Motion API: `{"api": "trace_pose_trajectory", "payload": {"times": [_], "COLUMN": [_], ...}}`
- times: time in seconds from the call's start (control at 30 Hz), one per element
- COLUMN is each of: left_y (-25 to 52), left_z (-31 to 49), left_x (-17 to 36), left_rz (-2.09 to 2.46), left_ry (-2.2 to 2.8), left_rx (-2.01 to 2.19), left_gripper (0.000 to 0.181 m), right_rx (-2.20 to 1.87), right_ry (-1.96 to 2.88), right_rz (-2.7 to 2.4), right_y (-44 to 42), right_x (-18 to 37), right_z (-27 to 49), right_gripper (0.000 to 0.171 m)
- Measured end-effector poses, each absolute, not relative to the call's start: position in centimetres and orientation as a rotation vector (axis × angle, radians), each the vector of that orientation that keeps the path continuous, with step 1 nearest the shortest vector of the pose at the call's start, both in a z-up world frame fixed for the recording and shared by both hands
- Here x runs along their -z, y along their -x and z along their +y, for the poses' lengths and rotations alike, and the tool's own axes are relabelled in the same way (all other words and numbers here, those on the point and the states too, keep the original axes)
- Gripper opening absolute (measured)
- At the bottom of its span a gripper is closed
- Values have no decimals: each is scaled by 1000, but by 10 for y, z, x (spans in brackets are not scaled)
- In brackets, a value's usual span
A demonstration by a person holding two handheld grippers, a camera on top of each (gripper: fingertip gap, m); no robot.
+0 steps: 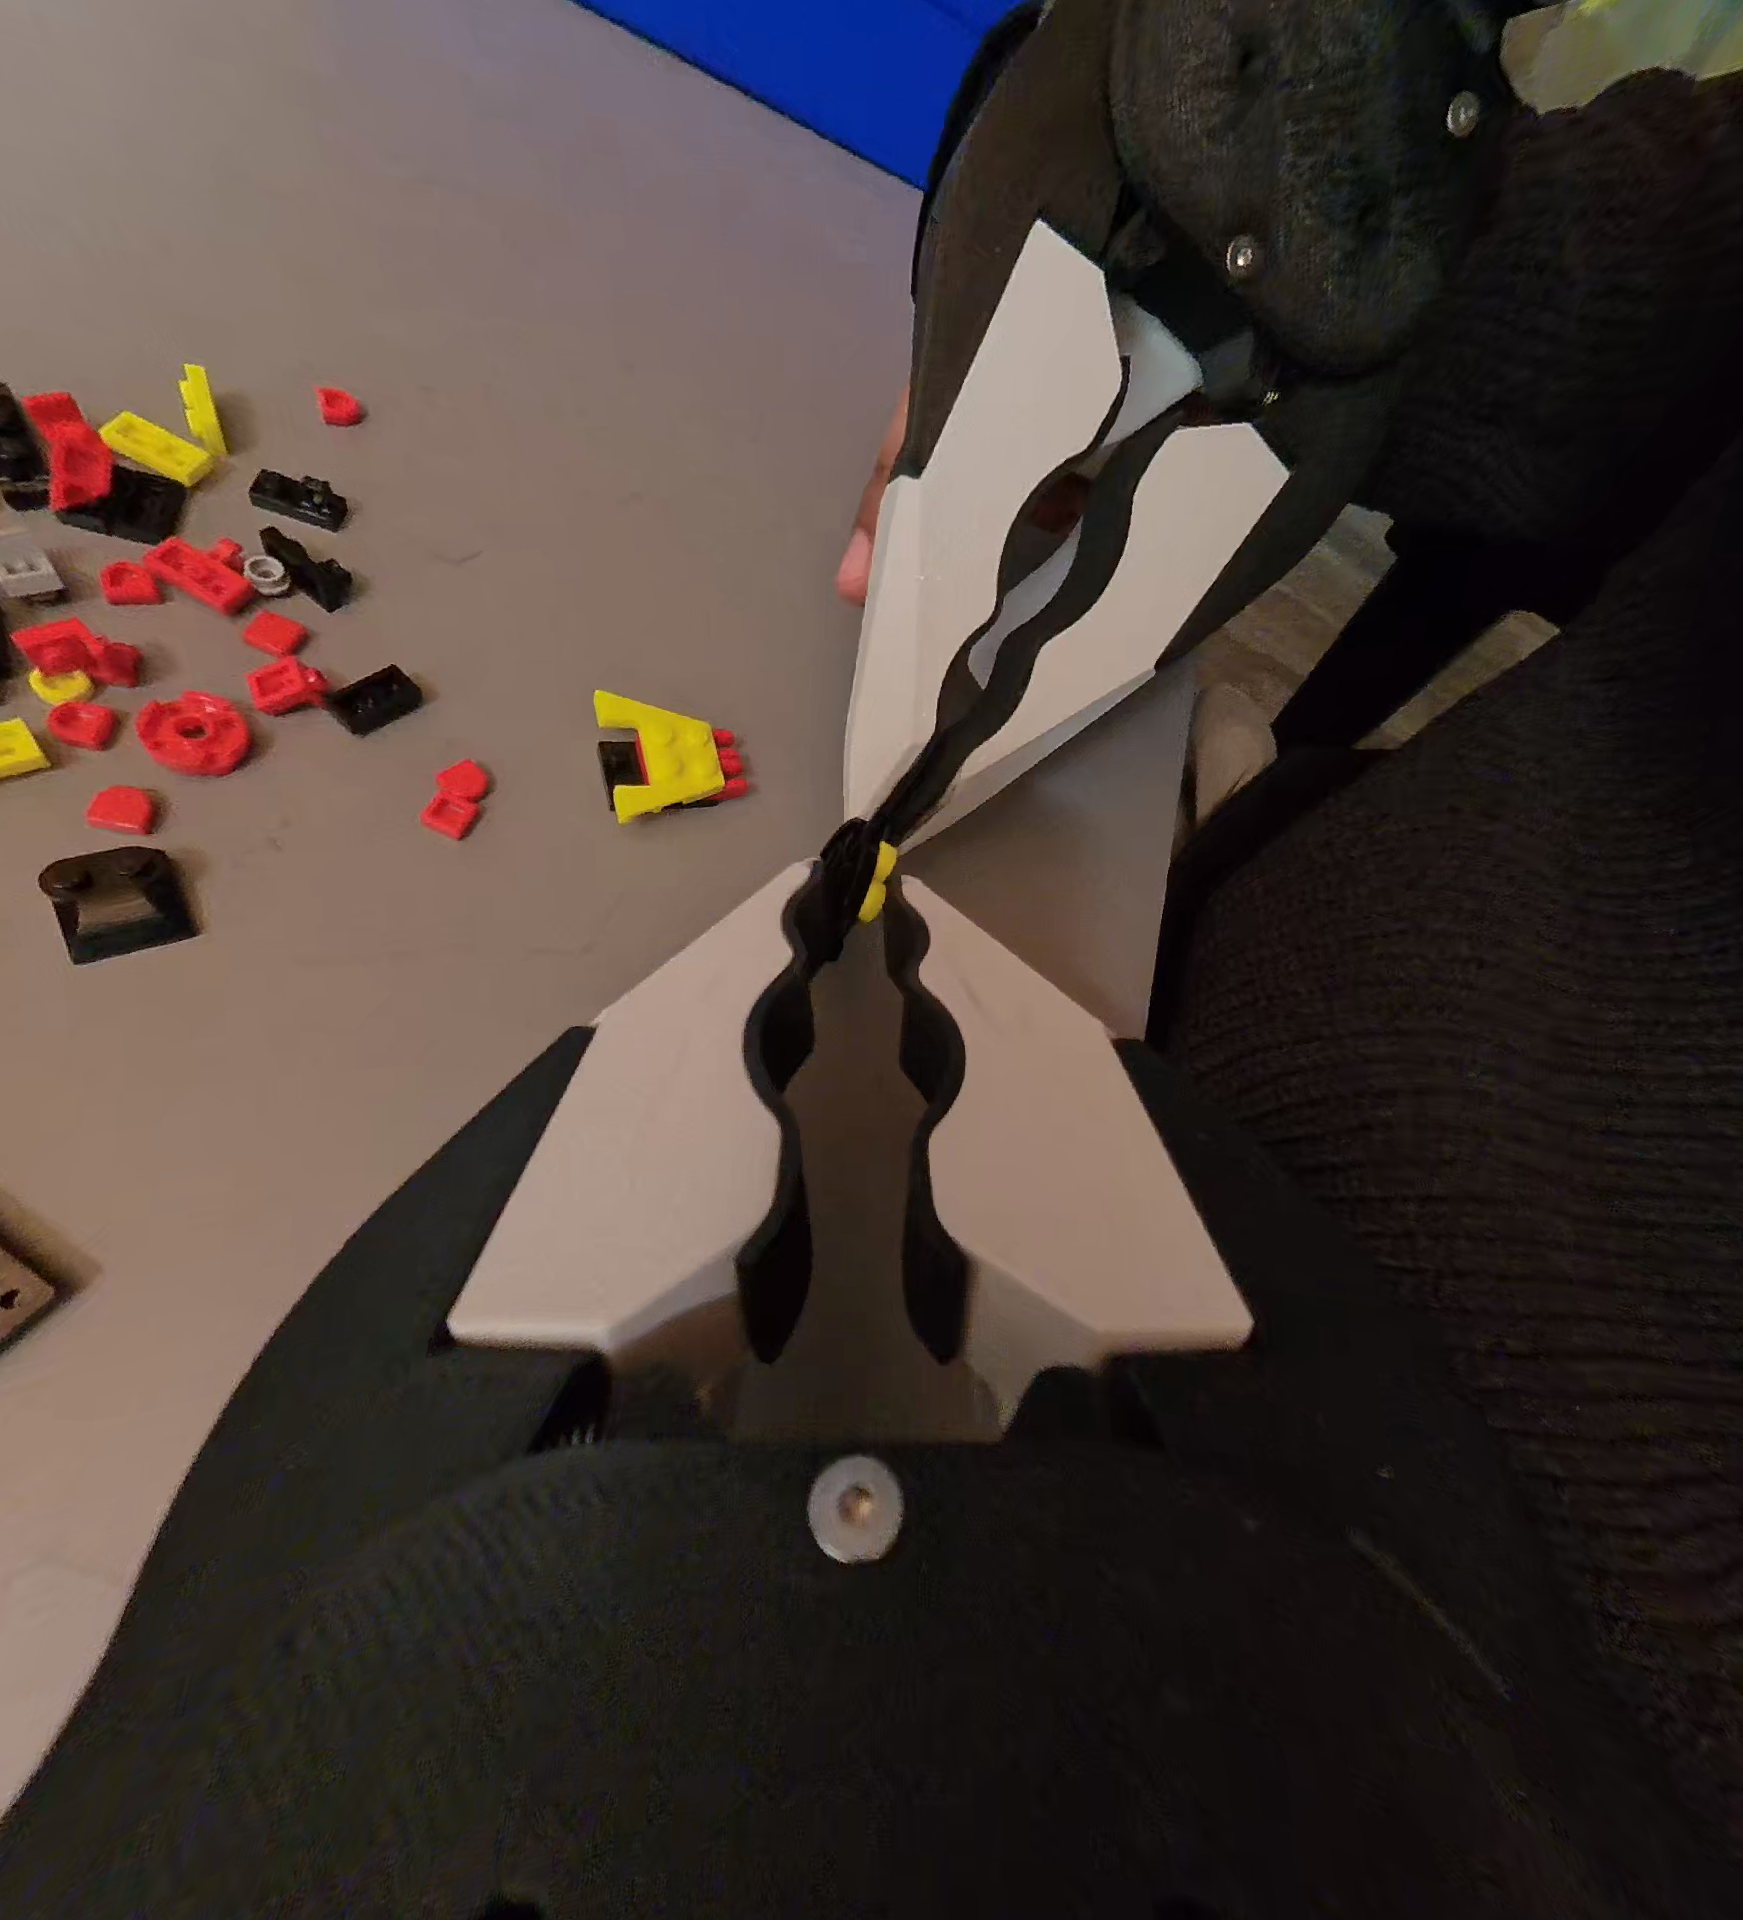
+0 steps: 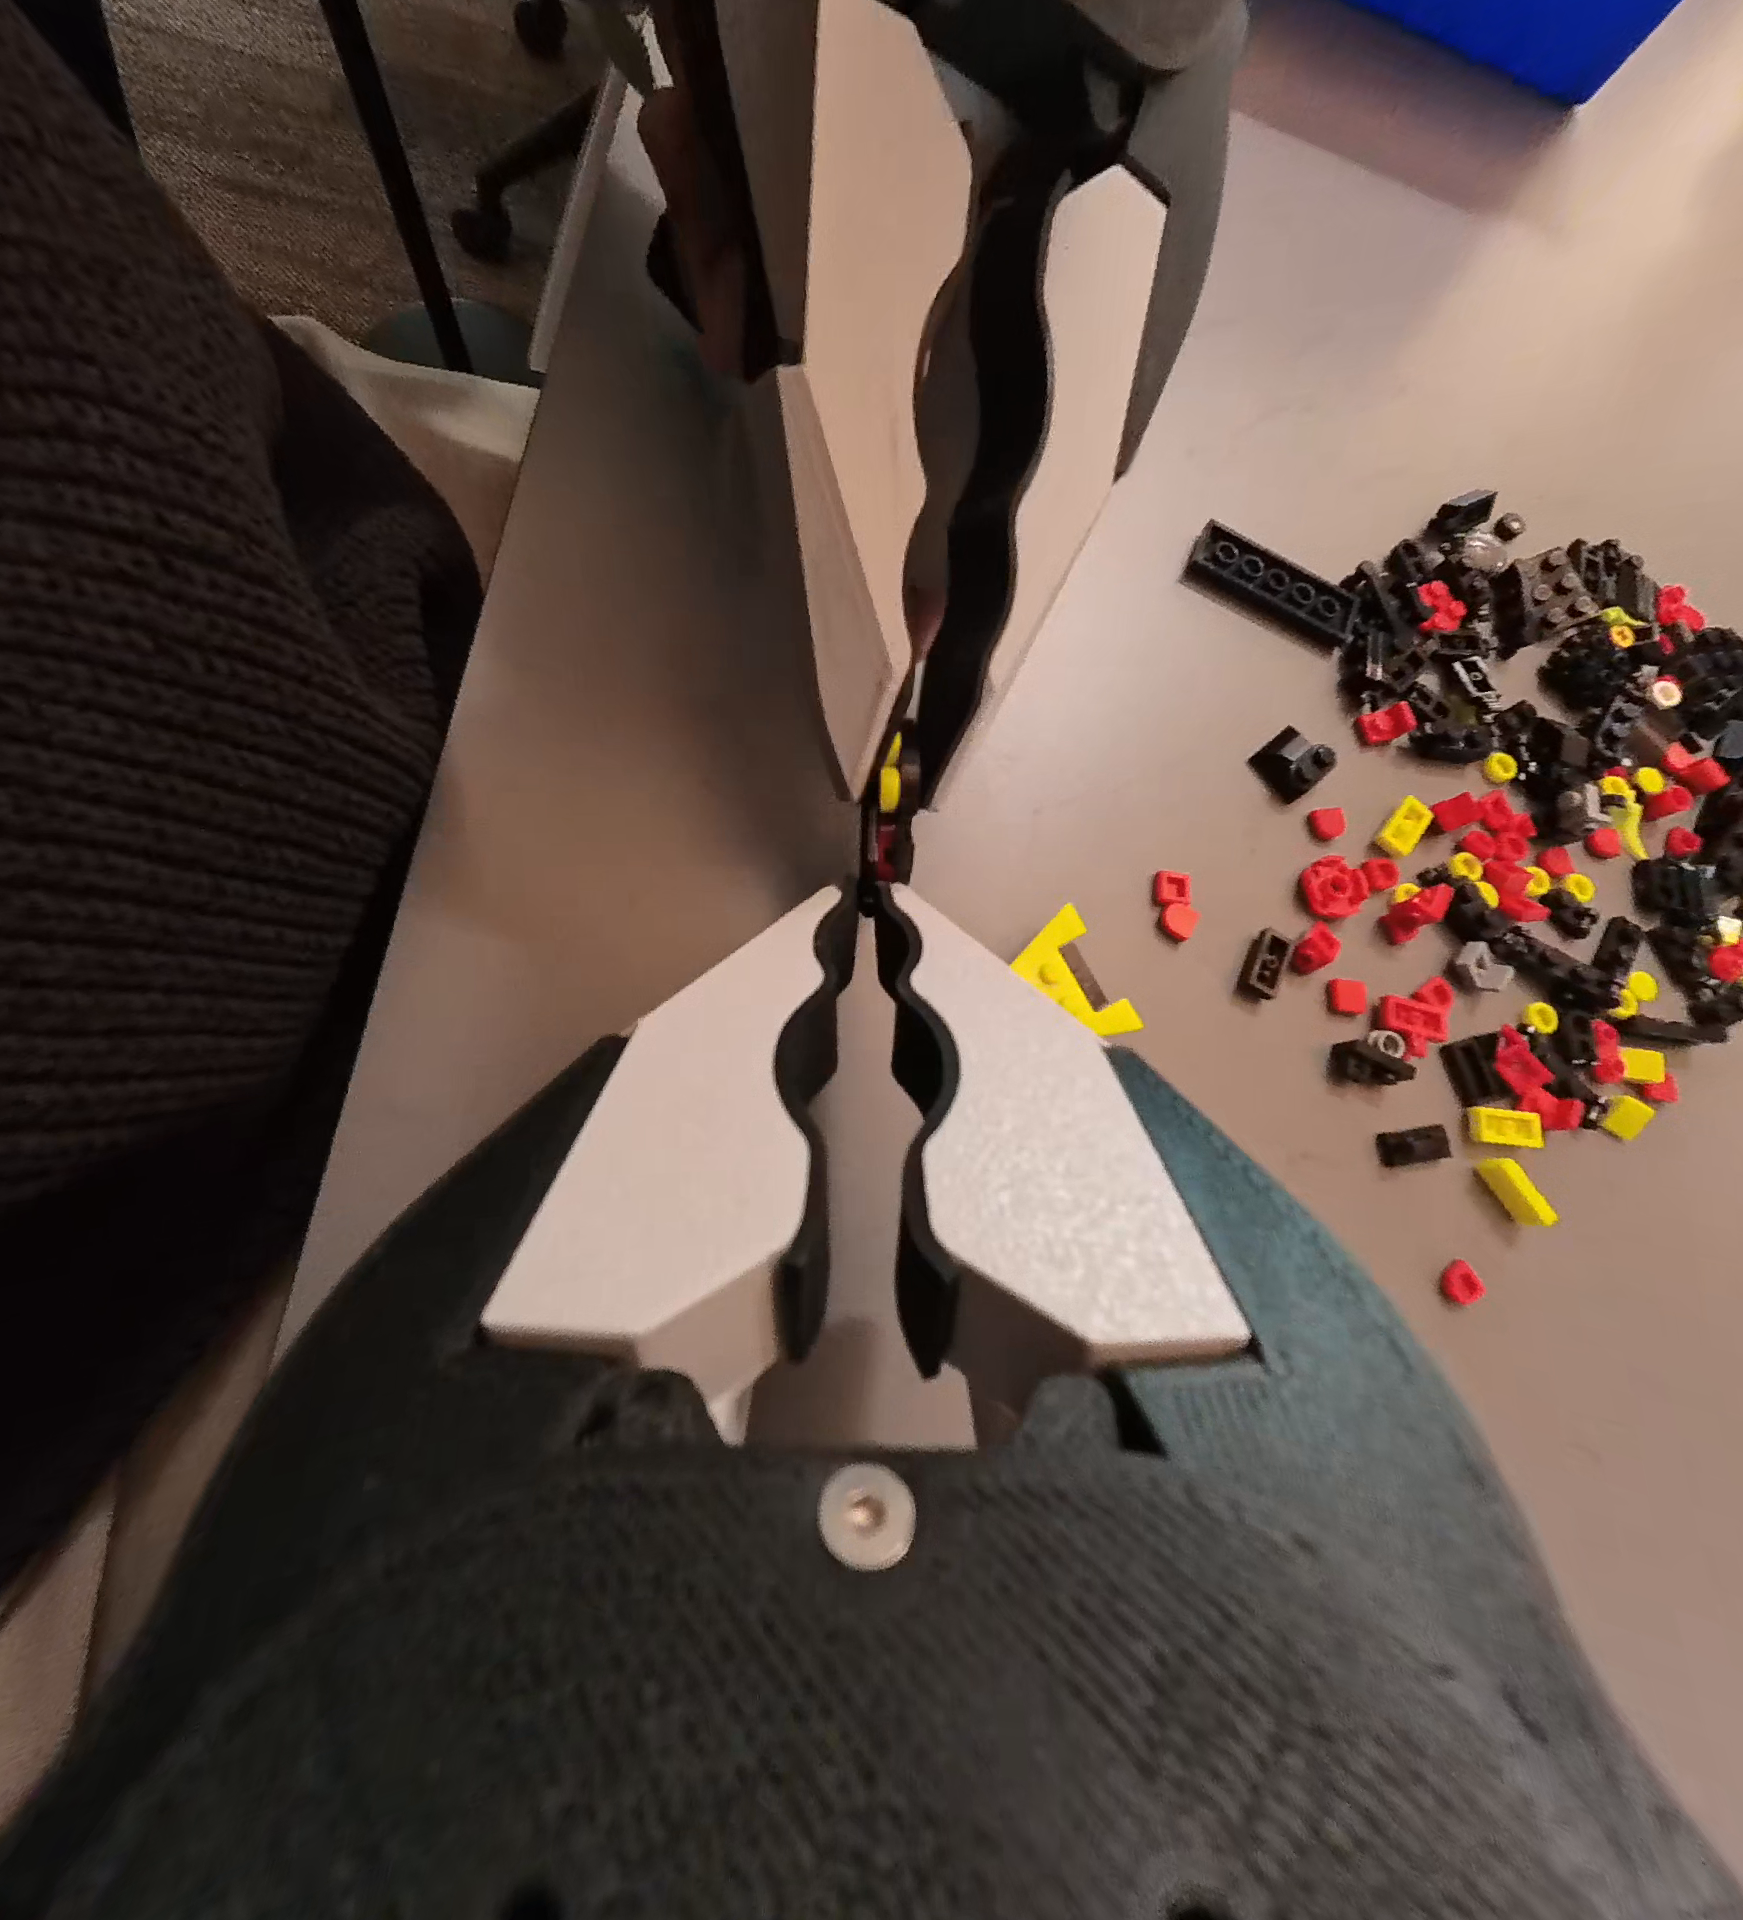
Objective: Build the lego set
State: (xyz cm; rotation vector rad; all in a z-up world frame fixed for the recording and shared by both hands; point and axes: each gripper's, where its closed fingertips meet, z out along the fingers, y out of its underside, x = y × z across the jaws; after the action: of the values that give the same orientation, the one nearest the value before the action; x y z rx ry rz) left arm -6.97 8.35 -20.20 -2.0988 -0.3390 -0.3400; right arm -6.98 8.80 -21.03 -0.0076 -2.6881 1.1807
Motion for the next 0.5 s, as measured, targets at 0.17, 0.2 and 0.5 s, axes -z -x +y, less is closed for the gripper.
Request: {"api": "trace_pose_trajectory", "payload": {"times": [0.17,0.2,0.5], "left_y": [69,69,64], "left_z": [84,84,89], "left_x": [204,206,212], "left_rz": [-426,-441,-525], "left_ry": [2100,2106,2135], "left_rx": [445,457,500], "left_gripper": [5,4,4], "right_rx": [-1121,-1104,-1032], "right_ry": [-36,-46,-101], "right_rz": [-2691,-2694,-2752], "right_y": [67,67,58], "right_x": [214,216,224], "right_z": [88,88,92], "right_gripper": [1,1,1]}}
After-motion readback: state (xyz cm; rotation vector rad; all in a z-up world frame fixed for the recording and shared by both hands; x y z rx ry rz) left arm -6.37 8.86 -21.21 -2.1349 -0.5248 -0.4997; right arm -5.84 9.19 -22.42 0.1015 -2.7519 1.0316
